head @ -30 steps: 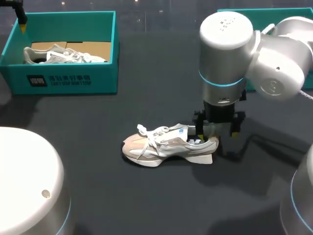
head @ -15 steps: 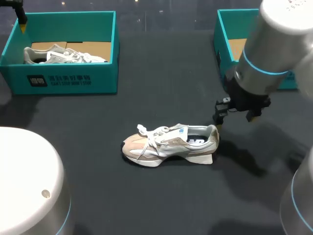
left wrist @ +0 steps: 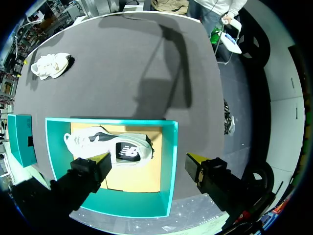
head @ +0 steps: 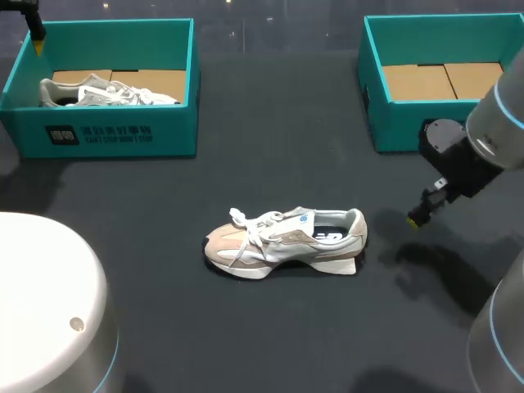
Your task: Take the shoe out of the shoebox, open the shoe tongue, remove and reinsert the insole, then place the shoe into the shoebox
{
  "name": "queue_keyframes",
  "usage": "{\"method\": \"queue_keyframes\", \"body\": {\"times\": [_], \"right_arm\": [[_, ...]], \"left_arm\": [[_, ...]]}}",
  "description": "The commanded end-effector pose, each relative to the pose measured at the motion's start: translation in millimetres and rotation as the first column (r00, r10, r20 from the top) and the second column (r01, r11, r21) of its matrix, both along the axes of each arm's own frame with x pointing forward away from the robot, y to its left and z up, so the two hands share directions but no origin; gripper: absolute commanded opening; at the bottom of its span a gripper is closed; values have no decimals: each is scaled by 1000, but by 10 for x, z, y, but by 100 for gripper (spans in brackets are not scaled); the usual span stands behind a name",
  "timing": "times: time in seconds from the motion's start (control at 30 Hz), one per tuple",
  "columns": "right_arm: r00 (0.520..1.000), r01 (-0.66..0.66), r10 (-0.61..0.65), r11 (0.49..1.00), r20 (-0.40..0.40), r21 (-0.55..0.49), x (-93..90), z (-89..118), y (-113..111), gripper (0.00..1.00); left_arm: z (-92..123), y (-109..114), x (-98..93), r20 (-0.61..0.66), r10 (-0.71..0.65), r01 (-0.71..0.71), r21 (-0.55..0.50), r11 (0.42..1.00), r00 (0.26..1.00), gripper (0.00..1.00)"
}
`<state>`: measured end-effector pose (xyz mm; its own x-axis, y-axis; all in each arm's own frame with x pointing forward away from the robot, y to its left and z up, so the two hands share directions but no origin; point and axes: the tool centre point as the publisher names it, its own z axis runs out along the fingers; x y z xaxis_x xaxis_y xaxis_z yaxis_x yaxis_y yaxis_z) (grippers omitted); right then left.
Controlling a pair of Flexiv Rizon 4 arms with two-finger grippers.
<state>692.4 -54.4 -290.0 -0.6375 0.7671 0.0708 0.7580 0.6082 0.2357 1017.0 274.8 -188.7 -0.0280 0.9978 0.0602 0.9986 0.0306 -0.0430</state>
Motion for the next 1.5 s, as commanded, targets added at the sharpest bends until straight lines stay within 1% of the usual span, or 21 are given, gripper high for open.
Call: {"method": "queue_keyframes", "body": {"times": [0.03, 0.07, 0.13, 0.17, 0.2, 0.23, 0.3, 0.33, 0.4, 0.43, 0.47, 0.87, 0.9, 0.93, 1.03, 1.1, 1.17, 1.2, 1.27, 1.5], "right_arm": [[976, -212, 188, 933, 108, 290, -50, -20, -91, 100], [976, -212, 188, 933, 108, 290, -50, -20, -91, 100], [933, -337, 269, 887, 240, 316, -25, -109, -95, 100], [905, -382, 285, 871, 315, 310, -22, -157, -112, 100], [882, -422, 307, 851, 356, 311, -14, -202, -121, 100], [869, -437, 306, 843, 388, 315, -3, -253, -149, 100], [860, -447, 299, 833, 413, 327, 49, -354, -203, 100], [851, -455, 289, 823, 438, 340, 69, -385, -219, 100], [833, -477, 295, 812, 468, 336, 117, -431, -222, 100], [825, -488, 306, 809, 474, 328, 146, -459, -214, 100], [825, -498, 323, 805, 464, 324, 158, -480, -211, 100], [825, -498, 323, 805, 464, 324, 158, -480, -211, 100], [815, -519, 322, 776, 482, 358, 182, -522, -251, 100], [797, -557, 347, 740, 495, 378, 202, -584, -282, 100], [763, -607, 356, 680, 539, 411, 222, -733, -311, 100], [764, -607, 352, 675, 541, 418, 217, -779, -293, 100], [752, -624, 357, 657, 553, 423, 201, -817, -267, 100], [751, -627, 346, 642, 563, 441, 187, -825, -281, 100], [749, -630, 344, 634, 567, 448, 168, -802, -294, 100], [749, -630, 344, 634, 567, 448, 168, -802, -294, 100]], "left_arm": [[3, 3, -14, 3, -1, 1, 1, 1000, 1000, 100], [3, 3, -14, 3, -1, 1, 1, 1000, 1000, 100], [3, 3, -14, 3, -1, 1, 1, 1000, 1000, 100], [3, 3, -14, 3, -1, 1, 1, 1000, 1000, 100], [3, 3, -14, 3, -1, 1, 1, 1000, 1000, 100], [3, 3, -14, 3, -1, 1, 1, 1000, 1000, 100], [3, 3, -14, 3, -1, 1, 1, 1000, 1000, 100], [3, 3, -14, 3, -1, 1, 1, 1000, 1000, 100], [3, 3, -14, 3, -1, 1, 1, 1000, 1000, 100], [3, 3, -14, 3, -1, 1, 1, 1000, 1000, 100], [3, 3, -14, 3, -1, 1, 1, 1000, 1000, 100], [3, 3, -14, 3, -1, 1, 1, 1000, 1000, 100], [3, 3, -14, 3, -1, 1, 1, 1000, 1000, 100], [3, 3, -14, 3, -1, 1, 1, 1000, 1000, 100], [3, 3, -14, 3, -1, 1, 1, 1000, 1000, 100], [3, 3, -14, 3, -1, 1, 1, 1000, 1000, 100], [3, 3, -14, 3, -1, 1, 1, 1000, 1000, 100], [3, 3, -14, 3, -1, 1, 1, 1000, 1000, 100], [3, 3, -14, 3, -1, 1, 1, 1000, 1000, 100], [3, 3, -14, 3, -1, 1, 1, 1000, 1000, 100]]}}
